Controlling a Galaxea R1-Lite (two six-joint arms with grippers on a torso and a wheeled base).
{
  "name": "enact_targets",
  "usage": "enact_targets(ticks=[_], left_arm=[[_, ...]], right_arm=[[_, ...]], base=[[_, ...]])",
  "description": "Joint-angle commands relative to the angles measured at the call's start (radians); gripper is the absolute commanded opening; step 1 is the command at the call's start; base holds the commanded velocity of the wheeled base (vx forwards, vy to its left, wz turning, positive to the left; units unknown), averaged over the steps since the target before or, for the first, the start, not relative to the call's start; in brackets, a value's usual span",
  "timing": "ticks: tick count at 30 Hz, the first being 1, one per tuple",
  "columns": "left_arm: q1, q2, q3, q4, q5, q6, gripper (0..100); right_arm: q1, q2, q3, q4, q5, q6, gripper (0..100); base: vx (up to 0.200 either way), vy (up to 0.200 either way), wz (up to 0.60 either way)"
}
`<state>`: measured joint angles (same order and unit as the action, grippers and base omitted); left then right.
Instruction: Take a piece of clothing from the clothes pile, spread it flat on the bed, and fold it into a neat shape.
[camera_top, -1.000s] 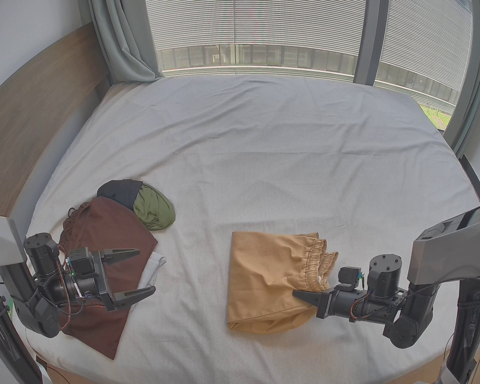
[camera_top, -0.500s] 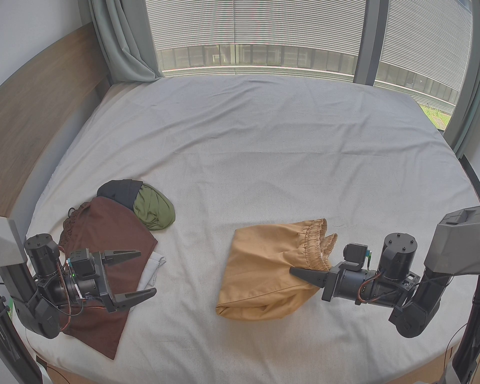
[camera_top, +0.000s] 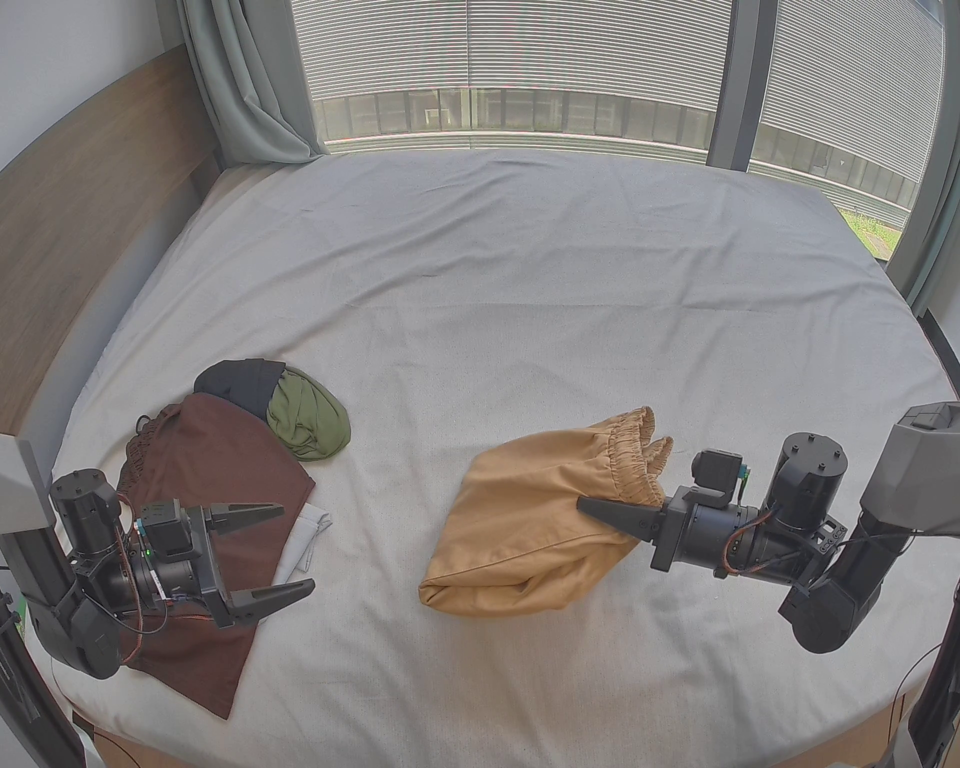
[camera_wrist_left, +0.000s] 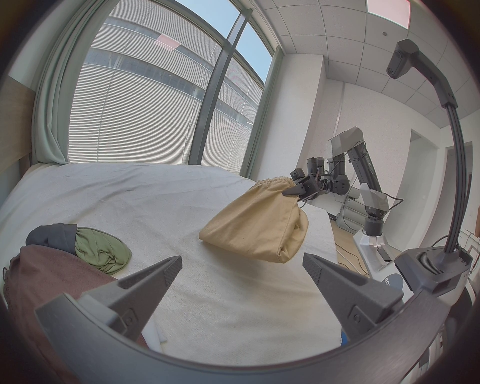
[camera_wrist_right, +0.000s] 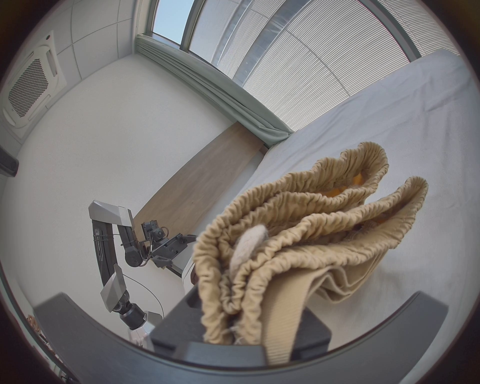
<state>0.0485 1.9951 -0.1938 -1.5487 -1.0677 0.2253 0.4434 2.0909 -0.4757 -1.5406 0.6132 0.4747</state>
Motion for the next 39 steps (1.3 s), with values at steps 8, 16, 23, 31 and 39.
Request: enact_targets(ticks=[8, 16, 23, 31, 39], left_arm=[[-0.001, 0.004, 0.001, -0.001, 0.0, 0.0, 100], [-0.001, 0.004, 0.001, -0.001, 0.0, 0.0, 100], [-0.001, 0.007, 0.001, -0.001, 0.0, 0.0, 100], [0.001, 0.011, 0.001, -0.001, -0.002, 0.0, 100], [0.002, 0.011, 0.001, -0.001, -0.012, 0.0, 100]], right_arm=[[-0.023, 0.009, -0.118, 0.001, 0.019, 0.027, 0], [-0.032, 0.071, -0.245, 0.008, 0.019, 0.053, 0], [-0.037, 0.127, -0.365, 0.01, 0.02, 0.117, 0], [-0.049, 0.199, -0.57, 0.108, 0.02, 0.18, 0], [-0.054, 0.294, -0.722, 0.183, 0.02, 0.214, 0]], base=[[0.0, 0.0, 0.0], [0.0, 0.0, 0.0], [0.0, 0.0, 0.0], [0.0, 0.0, 0.0], [0.0, 0.0, 0.0]])
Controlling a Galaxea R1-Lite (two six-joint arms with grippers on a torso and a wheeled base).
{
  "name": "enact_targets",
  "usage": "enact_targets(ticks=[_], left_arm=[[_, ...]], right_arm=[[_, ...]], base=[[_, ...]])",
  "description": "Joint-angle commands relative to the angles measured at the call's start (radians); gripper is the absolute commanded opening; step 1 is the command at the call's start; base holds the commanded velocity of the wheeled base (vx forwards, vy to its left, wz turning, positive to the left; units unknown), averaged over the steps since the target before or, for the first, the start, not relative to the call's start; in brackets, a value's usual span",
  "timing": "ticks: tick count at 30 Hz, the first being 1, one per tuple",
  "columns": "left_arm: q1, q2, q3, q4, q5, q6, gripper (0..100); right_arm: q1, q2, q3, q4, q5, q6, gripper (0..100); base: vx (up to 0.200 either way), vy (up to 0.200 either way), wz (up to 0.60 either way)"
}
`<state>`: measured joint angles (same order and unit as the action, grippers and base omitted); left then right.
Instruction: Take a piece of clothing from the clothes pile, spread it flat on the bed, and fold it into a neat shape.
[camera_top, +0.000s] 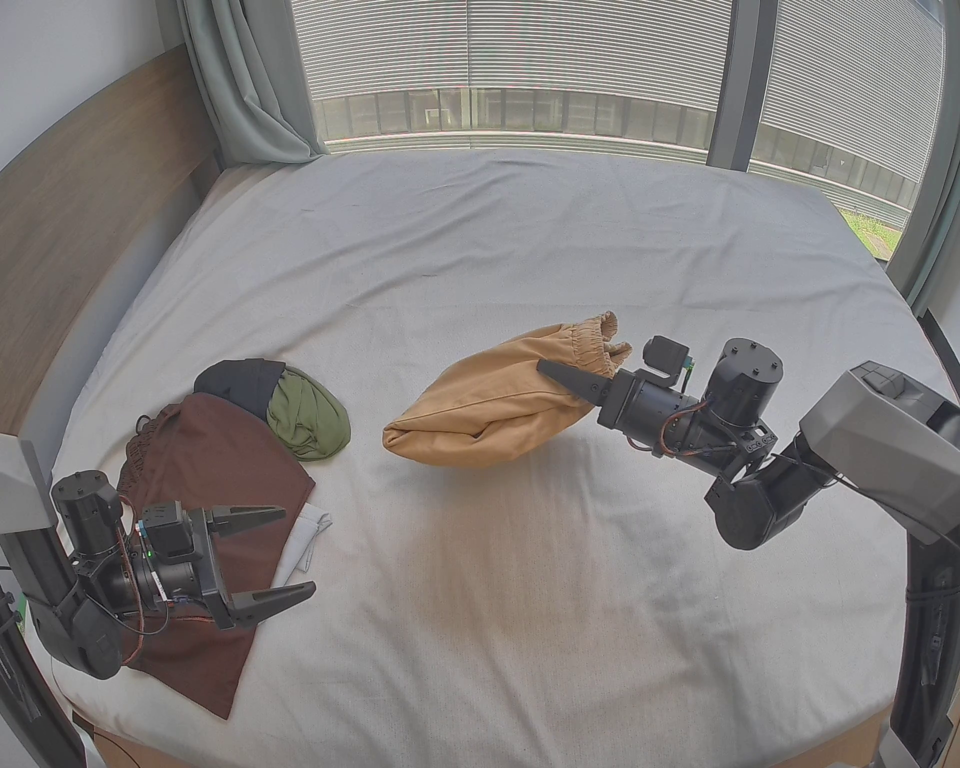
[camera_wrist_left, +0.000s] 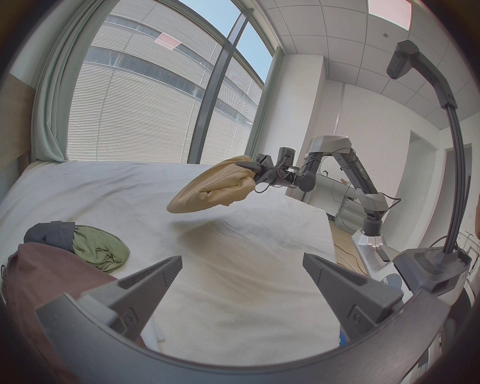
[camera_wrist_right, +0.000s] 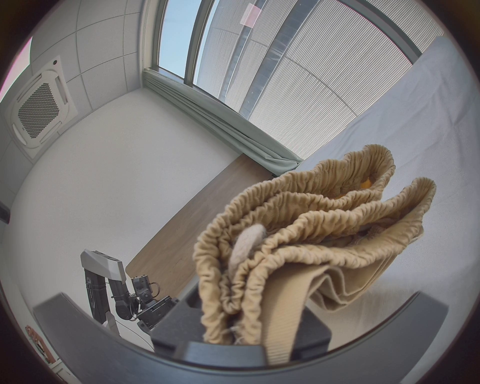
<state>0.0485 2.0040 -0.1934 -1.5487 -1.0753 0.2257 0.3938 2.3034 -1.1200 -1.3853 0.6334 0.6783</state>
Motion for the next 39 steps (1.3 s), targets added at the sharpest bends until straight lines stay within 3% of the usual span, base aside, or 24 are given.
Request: enact_targets(ticks=[1, 16, 39], left_arm=[[0.002, 0.002, 0.0, -0.001, -0.005, 0.0, 100], [-0.001, -0.001, 0.011, -0.001, -0.005, 0.0, 100], [-0.004, 0.004, 0.009, -0.001, -0.006, 0.0, 100]], right_arm=[[-0.004, 0.087, -0.083, 0.029, 0.0, 0.01, 0], [-0.026, 0.116, -0.126, 0.037, 0.0, 0.012, 0], [-0.066, 0.211, -0.504, 0.226, -0.009, 0.015, 0]], base=[[0.0, 0.0, 0.0], [0.0, 0.0, 0.0], [0.0, 0.0, 0.0]])
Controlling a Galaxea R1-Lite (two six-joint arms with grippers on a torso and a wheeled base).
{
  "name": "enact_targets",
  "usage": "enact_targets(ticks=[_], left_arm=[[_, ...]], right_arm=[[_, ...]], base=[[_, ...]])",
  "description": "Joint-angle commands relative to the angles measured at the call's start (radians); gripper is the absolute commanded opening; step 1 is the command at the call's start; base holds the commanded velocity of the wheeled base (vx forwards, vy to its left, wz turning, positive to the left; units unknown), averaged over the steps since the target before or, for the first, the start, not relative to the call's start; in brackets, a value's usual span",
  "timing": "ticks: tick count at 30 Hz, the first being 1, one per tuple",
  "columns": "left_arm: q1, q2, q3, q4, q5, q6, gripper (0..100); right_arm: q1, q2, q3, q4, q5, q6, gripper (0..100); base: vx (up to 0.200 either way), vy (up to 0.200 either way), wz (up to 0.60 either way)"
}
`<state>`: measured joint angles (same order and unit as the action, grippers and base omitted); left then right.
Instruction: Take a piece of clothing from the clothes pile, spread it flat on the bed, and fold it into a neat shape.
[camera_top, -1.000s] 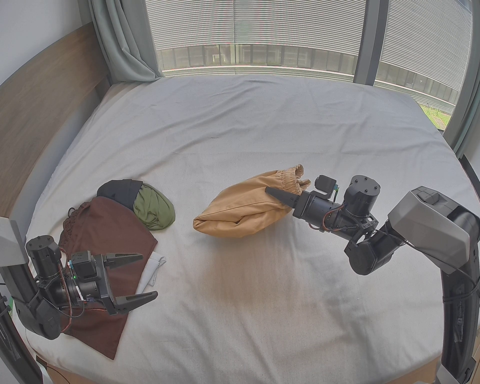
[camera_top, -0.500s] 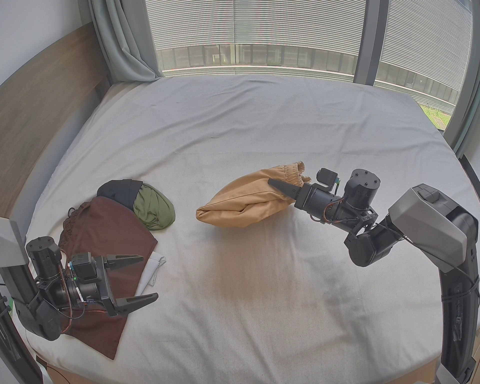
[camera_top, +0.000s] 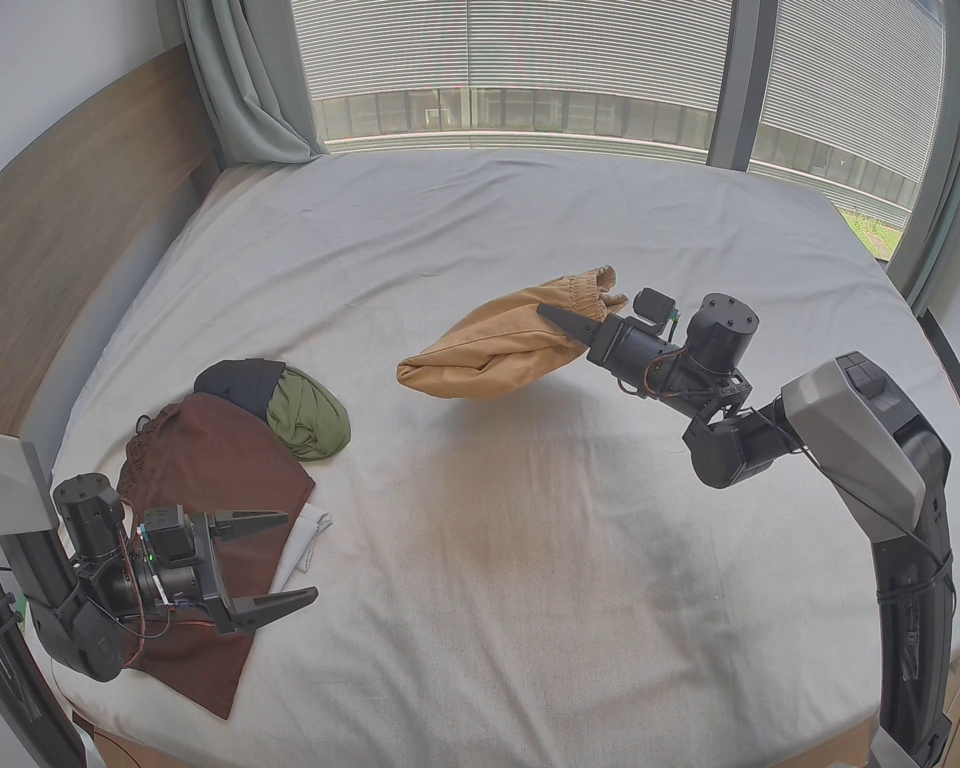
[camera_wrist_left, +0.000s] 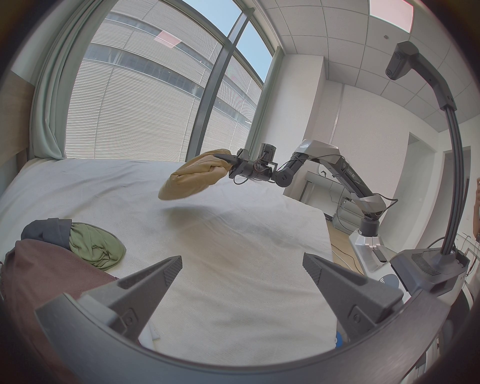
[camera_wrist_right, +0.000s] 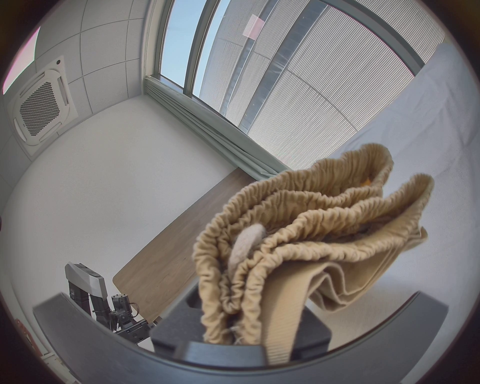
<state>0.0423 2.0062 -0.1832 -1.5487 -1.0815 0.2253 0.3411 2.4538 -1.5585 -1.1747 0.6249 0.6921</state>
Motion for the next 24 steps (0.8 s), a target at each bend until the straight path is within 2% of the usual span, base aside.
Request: enact_targets(ticks=[1, 8, 16, 24], left_arm=[[0.002, 0.002, -0.001, -0.001, 0.0, 0.0, 100], [0.007, 0.0, 0.001, -0.001, -0.012, 0.0, 100], [0.004, -0.001, 0.002, -0.001, -0.014, 0.0, 100], [0.004, -0.003, 0.002, -0.001, -0.014, 0.0, 100]], right_arm=[[-0.013, 0.077, -0.075, 0.01, -0.001, 0.001, 0], [-0.005, 0.166, -0.074, 0.01, -0.005, 0.001, 0], [-0.027, 0.134, 0.118, -0.011, -0.005, -0.011, 0], [-0.057, 0.142, 0.206, -0.072, -0.005, -0.019, 0]], base=[[0.0, 0.0, 0.0], [0.0, 0.0, 0.0], [0.0, 0.0, 0.0], [0.0, 0.0, 0.0]])
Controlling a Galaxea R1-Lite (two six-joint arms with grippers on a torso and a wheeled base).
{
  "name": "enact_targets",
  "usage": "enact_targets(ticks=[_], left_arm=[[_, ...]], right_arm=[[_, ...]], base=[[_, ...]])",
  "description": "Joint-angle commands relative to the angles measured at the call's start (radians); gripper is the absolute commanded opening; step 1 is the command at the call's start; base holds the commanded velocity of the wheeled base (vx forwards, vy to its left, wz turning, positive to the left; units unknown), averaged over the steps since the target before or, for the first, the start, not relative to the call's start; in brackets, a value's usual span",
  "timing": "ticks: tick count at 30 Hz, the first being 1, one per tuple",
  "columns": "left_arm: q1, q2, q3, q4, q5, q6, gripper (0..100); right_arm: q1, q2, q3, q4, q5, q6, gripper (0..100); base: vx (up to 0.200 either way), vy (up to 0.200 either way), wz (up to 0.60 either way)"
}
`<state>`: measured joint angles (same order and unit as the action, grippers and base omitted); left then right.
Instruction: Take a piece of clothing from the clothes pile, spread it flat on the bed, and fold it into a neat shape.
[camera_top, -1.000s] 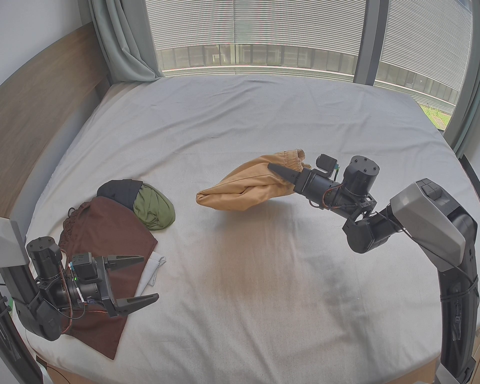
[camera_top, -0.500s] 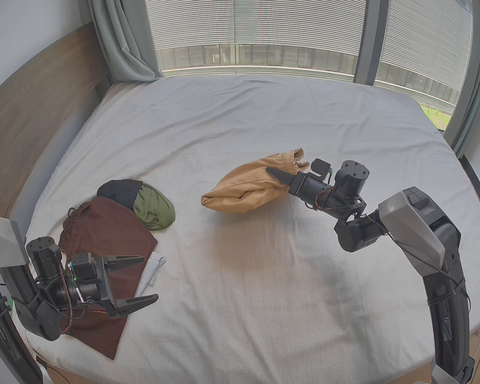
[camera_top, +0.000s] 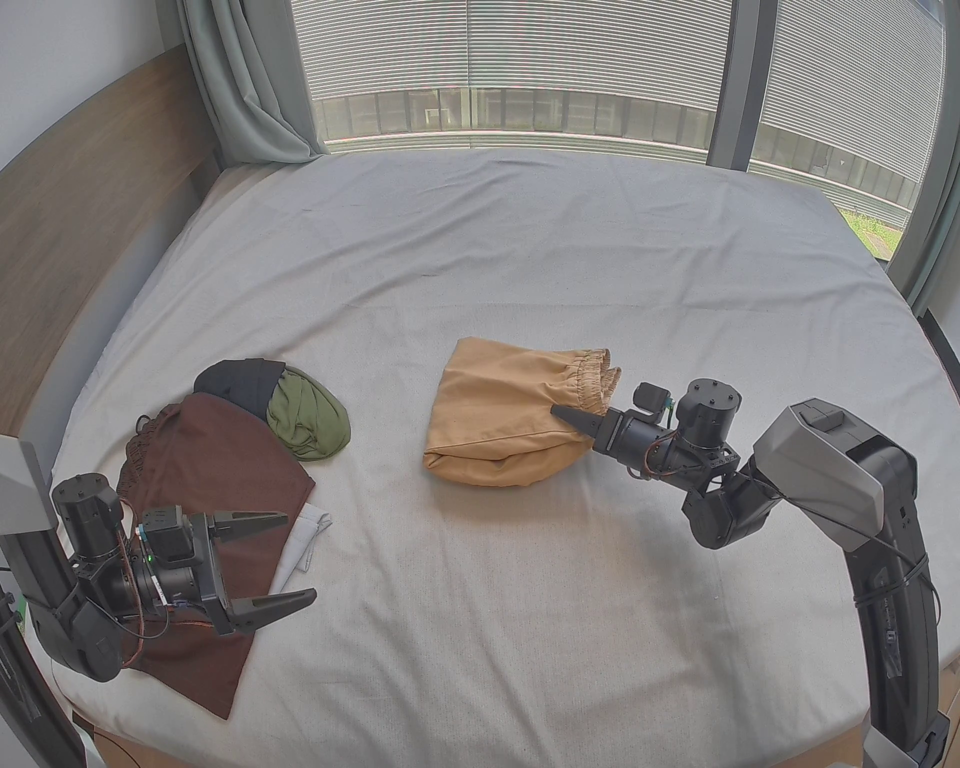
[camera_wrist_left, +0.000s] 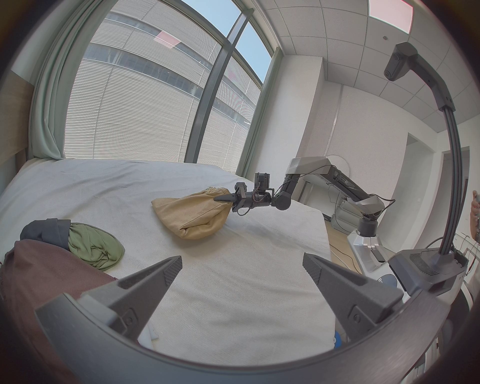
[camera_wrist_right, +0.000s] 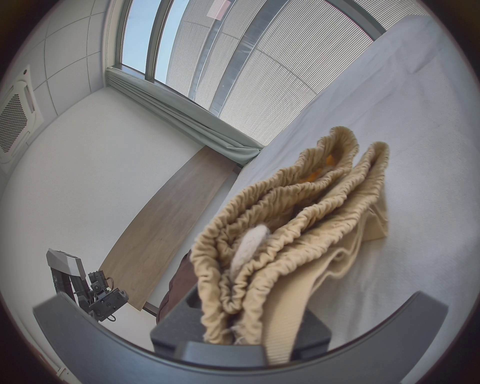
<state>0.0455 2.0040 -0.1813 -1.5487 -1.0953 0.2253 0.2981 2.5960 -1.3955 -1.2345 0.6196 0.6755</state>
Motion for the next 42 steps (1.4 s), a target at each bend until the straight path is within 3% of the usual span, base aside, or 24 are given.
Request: enact_targets(ticks=[1, 25, 26, 42], left_arm=[[-0.001, -0.001, 0.0, -0.001, 0.0, 0.0, 100], [-0.003, 0.002, -0.001, -0.001, 0.0, 0.0, 100], [-0.004, 0.002, 0.0, -0.001, 0.0, 0.0, 100], [-0.004, -0.002, -0.004, -0.001, 0.0, 0.0, 100]], right_arm=[[-0.014, 0.001, 0.049, -0.016, 0.0, -0.002, 0], [-0.01, 0.052, 0.093, -0.057, -0.015, -0.022, 0], [-0.008, 0.049, 0.09, -0.057, -0.015, -0.024, 100], [-0.073, -0.053, 0.228, -0.056, -0.015, -0.085, 100]], base=[[0.0, 0.0, 0.0], [0.0, 0.0, 0.0], [0.0, 0.0, 0.0], [0.0, 0.0, 0.0]])
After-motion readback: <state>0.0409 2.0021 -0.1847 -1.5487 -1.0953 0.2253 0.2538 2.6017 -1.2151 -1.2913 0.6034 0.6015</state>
